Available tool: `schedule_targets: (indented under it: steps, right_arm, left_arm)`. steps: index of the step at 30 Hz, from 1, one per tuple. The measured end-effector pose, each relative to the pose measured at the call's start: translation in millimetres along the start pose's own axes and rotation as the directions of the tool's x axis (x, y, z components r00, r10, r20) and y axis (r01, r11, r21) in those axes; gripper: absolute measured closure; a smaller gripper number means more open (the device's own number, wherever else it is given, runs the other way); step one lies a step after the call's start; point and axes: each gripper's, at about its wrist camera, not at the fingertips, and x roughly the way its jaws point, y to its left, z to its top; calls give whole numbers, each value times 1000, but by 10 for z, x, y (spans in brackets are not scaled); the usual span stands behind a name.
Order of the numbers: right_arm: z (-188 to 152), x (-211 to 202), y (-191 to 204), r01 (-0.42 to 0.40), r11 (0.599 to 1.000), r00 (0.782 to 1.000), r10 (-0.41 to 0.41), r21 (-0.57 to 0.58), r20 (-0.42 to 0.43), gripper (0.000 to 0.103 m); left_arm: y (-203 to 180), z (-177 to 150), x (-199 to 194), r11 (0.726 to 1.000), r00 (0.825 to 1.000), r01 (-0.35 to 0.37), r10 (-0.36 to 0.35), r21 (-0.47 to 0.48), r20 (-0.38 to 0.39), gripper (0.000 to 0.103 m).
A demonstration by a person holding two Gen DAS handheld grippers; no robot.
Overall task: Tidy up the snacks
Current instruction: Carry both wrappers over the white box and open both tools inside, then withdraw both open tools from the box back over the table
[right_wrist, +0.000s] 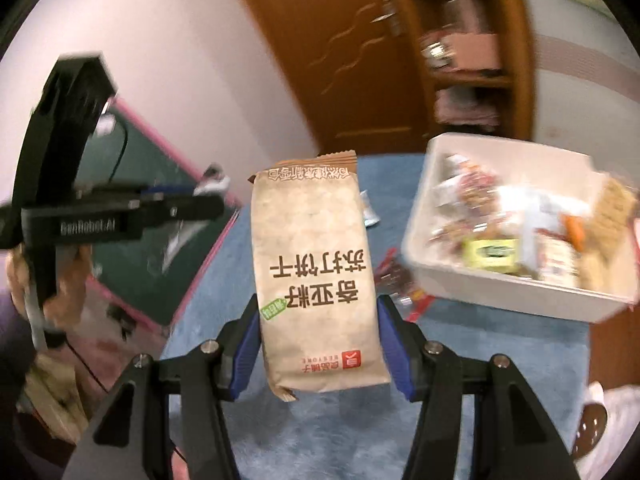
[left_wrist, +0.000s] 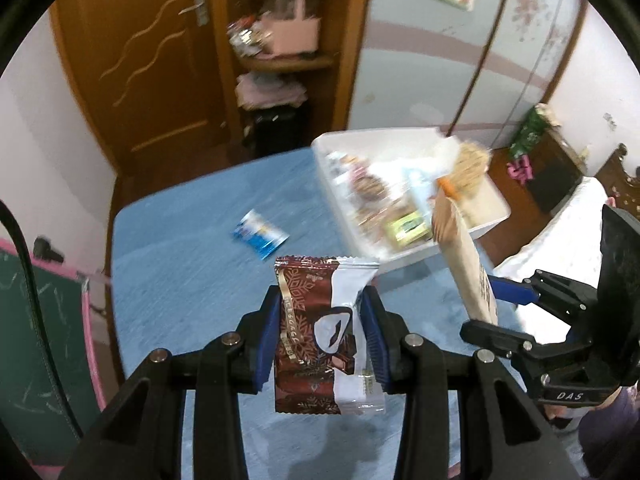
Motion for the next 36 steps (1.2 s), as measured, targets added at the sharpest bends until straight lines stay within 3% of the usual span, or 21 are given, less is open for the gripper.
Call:
schedule_targets:
  steps: [5,13,20,25,30,32,35,36]
  right_arm:
    - [158,-397,-400,52,994,992,-62,93,114,47]
    - [505,-723,-864,127,971,954,-175,200,243,47]
    - [757,-611,-1063,200,954,936,-254,225,244,47]
    - [860,-380,-1285,248,935,933,-301,253,196,47]
    - [913,-214,-1422,285,920,927,-336,269,167,47]
    - [949,-142,-1485,300,912,925,-350,282,149,47]
    - [928,-80,-1606,272,904,937,-327,330,123,47]
    - [917,-64,-1639,258,901,943,-313,349,111,47]
  left_arm:
    - [-564,395,35,999,997,17,-20,36,74,65]
    - [-1161,915,278,998,986,11,-21,59,168,65]
    - [-1385,1165,622,998,984,-23,12,56,179,65]
    - [-1354,1256,836,1000,987,-9,6,16,162,65]
    - [-1338,1275,1016,999,987,-43,41,12,158,63]
    - [-1306,1275,1071,999,989,-40,40,-5,145,33]
    - [-1220,1288,1138,996,988,-73,79,-45,134,13]
    - [-1181,1288,1155,996,989,-68,75,-53,127,12]
